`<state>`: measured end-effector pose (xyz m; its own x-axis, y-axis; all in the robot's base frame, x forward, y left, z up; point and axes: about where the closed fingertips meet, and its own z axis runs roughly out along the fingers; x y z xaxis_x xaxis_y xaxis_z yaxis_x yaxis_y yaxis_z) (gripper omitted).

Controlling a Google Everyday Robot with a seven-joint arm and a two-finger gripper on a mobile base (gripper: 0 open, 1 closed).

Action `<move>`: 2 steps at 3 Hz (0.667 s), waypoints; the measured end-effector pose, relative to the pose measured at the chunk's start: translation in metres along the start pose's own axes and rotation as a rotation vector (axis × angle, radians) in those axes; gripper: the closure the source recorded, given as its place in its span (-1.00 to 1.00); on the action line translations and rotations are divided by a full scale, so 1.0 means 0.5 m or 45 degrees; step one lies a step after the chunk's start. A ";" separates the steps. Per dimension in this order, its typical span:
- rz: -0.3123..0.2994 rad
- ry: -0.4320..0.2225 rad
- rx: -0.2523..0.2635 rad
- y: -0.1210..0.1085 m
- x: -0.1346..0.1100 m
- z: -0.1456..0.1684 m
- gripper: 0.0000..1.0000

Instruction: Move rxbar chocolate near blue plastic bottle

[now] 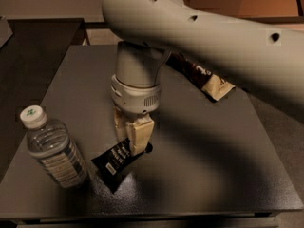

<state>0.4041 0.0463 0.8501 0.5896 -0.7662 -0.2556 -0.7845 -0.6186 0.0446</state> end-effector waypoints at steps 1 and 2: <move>-0.002 0.000 0.006 -0.013 -0.004 0.002 -0.28; -0.003 0.000 0.016 -0.015 -0.006 0.002 -0.76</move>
Offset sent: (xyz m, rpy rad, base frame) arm 0.0032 0.0049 -0.0006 0.0024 -0.0032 0.0004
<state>0.4081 0.0534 0.8495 0.5917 -0.7646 -0.2556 -0.7852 -0.6184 0.0322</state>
